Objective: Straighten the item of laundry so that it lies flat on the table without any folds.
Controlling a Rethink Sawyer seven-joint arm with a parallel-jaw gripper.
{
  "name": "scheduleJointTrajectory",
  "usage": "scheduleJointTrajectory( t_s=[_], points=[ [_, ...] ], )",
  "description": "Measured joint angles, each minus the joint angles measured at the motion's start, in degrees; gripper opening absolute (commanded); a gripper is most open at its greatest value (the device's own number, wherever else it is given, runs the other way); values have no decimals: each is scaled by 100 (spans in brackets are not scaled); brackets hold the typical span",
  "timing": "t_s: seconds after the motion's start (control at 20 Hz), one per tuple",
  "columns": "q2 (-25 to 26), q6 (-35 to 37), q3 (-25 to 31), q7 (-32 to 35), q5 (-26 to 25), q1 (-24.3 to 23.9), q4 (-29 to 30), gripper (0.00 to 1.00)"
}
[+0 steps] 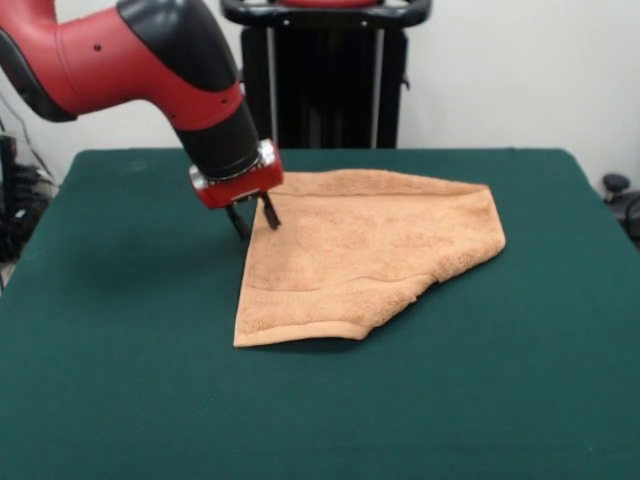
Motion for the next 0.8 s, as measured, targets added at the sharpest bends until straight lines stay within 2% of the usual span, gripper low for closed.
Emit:
scheduleJointTrajectory(
  t_s=[0.8],
  points=[
    [153,-134,-42,0,232,-83,-32,0]
  ],
)
